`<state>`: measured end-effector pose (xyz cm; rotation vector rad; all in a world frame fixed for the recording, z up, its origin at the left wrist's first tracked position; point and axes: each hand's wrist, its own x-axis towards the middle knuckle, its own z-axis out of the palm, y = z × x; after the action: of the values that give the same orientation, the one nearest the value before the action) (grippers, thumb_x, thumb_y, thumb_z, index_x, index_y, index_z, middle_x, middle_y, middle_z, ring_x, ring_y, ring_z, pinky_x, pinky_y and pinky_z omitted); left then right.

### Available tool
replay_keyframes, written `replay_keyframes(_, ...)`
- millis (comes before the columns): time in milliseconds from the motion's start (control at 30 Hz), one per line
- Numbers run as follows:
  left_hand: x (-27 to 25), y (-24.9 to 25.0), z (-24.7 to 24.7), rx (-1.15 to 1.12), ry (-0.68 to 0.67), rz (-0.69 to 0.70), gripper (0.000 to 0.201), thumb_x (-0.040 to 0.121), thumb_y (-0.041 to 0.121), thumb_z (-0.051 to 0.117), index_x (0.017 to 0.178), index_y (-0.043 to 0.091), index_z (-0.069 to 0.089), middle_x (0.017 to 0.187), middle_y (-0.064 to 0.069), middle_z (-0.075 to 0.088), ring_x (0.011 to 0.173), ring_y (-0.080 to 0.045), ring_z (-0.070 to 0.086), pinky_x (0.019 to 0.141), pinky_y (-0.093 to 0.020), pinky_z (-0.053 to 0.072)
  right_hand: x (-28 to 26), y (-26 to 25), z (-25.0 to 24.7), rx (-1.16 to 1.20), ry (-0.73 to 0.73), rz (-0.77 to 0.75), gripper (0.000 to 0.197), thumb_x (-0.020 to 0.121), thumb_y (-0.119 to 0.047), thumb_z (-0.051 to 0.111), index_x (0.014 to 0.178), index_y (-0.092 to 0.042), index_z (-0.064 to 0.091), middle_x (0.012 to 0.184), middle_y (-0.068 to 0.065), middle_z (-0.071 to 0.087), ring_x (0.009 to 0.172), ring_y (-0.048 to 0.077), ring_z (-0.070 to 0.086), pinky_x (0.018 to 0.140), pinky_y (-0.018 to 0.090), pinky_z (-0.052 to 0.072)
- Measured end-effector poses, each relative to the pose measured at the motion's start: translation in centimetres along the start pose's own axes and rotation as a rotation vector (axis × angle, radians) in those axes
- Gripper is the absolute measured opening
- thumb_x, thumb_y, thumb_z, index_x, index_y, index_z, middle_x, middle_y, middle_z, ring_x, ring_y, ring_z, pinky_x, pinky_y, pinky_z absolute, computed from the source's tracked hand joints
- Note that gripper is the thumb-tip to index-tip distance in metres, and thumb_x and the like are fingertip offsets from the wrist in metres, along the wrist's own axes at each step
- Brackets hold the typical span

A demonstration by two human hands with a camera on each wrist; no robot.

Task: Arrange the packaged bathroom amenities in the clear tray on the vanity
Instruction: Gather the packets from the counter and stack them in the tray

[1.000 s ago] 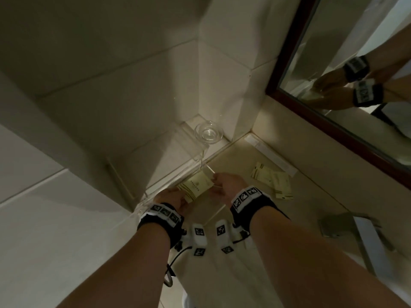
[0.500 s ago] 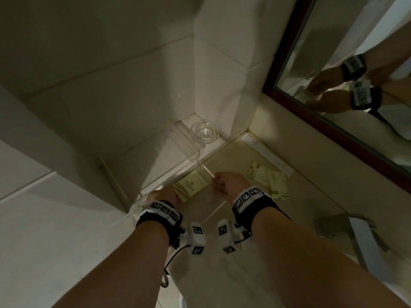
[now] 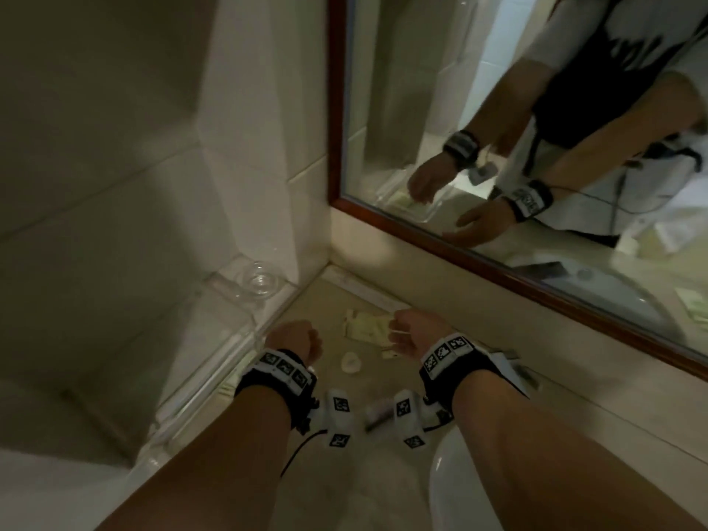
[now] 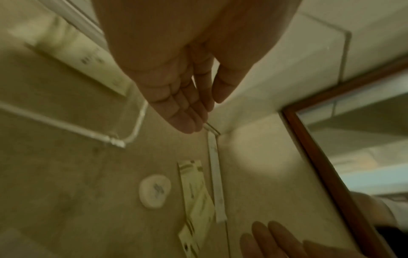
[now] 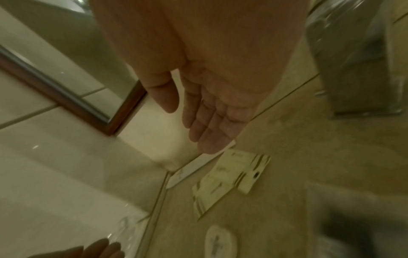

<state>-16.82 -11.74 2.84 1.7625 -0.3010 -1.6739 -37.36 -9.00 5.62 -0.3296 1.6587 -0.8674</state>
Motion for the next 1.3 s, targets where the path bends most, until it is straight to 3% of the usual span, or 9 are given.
replay_keyframes(233,0.8,-2.5,8.0,0.183,-0.206,-0.045,0.022,0.101,0.024,0.053,0.109,0.004,0.057,0.09,-0.01,0.063,0.071,-0.026,0.058,0.086,-0.043,0.055,1.9,0.6,-5.2,0.061,0.077,0.047,0.008,0.099,-0.011,0.053,0.102,-0.006,0.058,0.082,0.01,0.061,0.067,0.025,0.057,0.06,0.036,0.05)
replay_keyframes(433,5.7,-4.2,10.1,0.326,-0.172,-0.052,0.038,0.089,0.044,0.059,0.095,0.007,0.064,0.105,-0.013,0.069,0.097,-0.035,0.067,0.097,-0.054,0.053,4.7,1.0,-4.8,0.009,0.049,0.064,0.015,0.098,-0.015,0.055,0.112,-0.01,0.06,0.105,0.011,0.063,0.088,0.026,0.06,0.078,0.039,0.052)
replay_keyframes(733,7.3,-4.9,12.2,0.296,-0.25,-0.139,0.06,0.088,0.056,0.057,0.117,0.004,0.066,0.121,-0.022,0.068,0.125,-0.046,0.053,0.1,-0.054,0.048,7.8,1.5,-3.4,-0.237,-0.026,0.06,0.015,0.092,-0.01,0.058,0.077,-0.012,0.062,0.089,0.014,0.063,0.091,0.031,0.061,0.09,0.049,0.053)
replay_keyframes(800,6.8,-4.8,12.4,0.269,-0.267,-0.144,0.068,0.087,0.061,0.057,0.12,0.002,0.066,0.124,-0.027,0.066,0.116,-0.051,0.058,0.097,-0.057,0.049,7.8,1.7,-3.4,-0.257,-0.045,0.052,0.015,0.092,-0.014,0.06,0.077,-0.017,0.059,0.089,0.008,0.063,0.088,0.027,0.062,0.085,0.043,0.056)
replay_keyframes(867,6.0,-4.9,12.2,0.222,-0.296,-0.145,0.065,0.09,0.062,0.054,0.106,0.0,0.069,0.086,-0.022,0.073,0.065,-0.04,0.067,0.062,-0.041,0.059,7.9,1.9,-3.6,-0.324,-0.037,0.019,0.017,0.094,-0.016,0.059,0.077,-0.014,0.059,0.082,0.005,0.06,0.076,0.02,0.06,0.068,0.03,0.053)
replay_keyframes(933,5.6,-5.2,12.2,0.179,-0.352,-0.21,0.059,0.092,0.063,0.051,0.09,0.005,0.063,0.057,-0.008,0.059,0.039,-0.021,0.048,0.045,-0.026,0.04,8.0,2.2,-3.9,-0.394,-0.049,-0.01,0.017,0.094,-0.017,0.058,0.085,-0.005,0.065,0.085,0.013,0.062,0.079,0.026,0.062,0.072,0.036,0.055)
replay_keyframes(1067,4.0,-6.0,12.4,0.182,-0.409,-0.238,0.073,0.093,0.069,0.042,0.125,0.005,0.054,0.119,-0.023,0.069,0.109,-0.041,0.065,0.092,-0.044,0.05,7.8,3.0,-4.7,-0.422,-0.053,-0.026,0.018,0.088,-0.015,0.063,0.103,-0.006,0.066,0.092,0.011,0.065,0.089,0.029,0.064,0.087,0.045,0.056)
replay_keyframes(1200,2.1,-6.8,12.3,0.218,-0.461,-0.253,0.078,0.089,0.075,0.038,0.121,0.008,0.062,0.1,-0.015,0.074,0.082,-0.03,0.07,0.078,-0.039,0.054,6.7,3.7,-5.5,-0.409,-0.037,-0.027,0.045,0.091,-0.02,0.065,0.133,-0.006,0.055,0.114,0.012,0.065,0.092,0.023,0.064,0.068,0.027,0.054)
replay_keyframes(1300,1.0,-7.0,11.8,0.265,-0.482,-0.19,0.072,0.092,0.072,0.037,0.111,0.013,0.072,0.103,-0.013,0.075,0.092,-0.031,0.069,0.077,-0.038,0.055,5.4,3.6,-6.6,-0.343,-0.024,-0.075,0.016,0.093,-0.014,0.062,0.107,-0.009,0.067,0.083,0.001,0.067,0.07,0.014,0.062,0.055,0.023,0.052)
